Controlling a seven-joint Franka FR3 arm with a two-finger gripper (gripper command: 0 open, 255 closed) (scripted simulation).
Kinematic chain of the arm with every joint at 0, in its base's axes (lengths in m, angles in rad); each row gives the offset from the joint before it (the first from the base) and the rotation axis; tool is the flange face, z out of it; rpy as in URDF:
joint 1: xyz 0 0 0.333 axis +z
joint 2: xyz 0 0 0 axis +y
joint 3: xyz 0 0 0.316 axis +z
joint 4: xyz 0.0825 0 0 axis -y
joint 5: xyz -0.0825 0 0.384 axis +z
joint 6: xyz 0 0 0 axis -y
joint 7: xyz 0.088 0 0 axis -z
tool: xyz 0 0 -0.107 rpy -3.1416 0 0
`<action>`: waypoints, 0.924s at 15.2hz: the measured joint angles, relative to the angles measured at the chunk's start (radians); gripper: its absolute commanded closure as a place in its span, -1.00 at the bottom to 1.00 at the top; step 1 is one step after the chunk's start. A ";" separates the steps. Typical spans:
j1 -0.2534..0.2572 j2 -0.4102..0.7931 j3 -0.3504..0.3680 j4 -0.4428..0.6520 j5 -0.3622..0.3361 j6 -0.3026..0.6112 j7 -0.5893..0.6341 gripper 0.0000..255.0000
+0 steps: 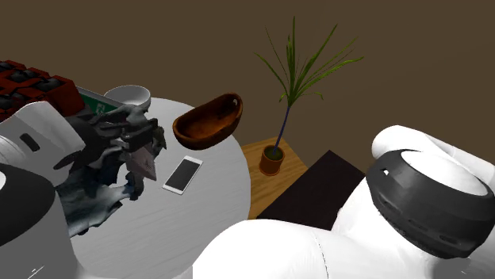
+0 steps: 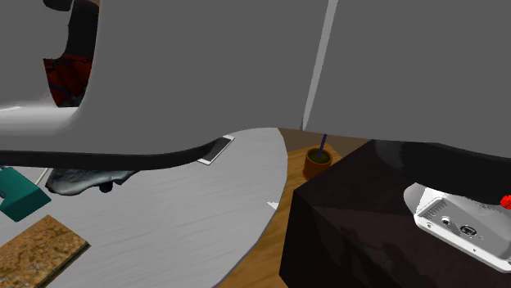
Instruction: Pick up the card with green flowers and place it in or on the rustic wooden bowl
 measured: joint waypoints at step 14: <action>0.107 0.096 -0.095 -0.441 -0.065 0.327 -0.099 1.00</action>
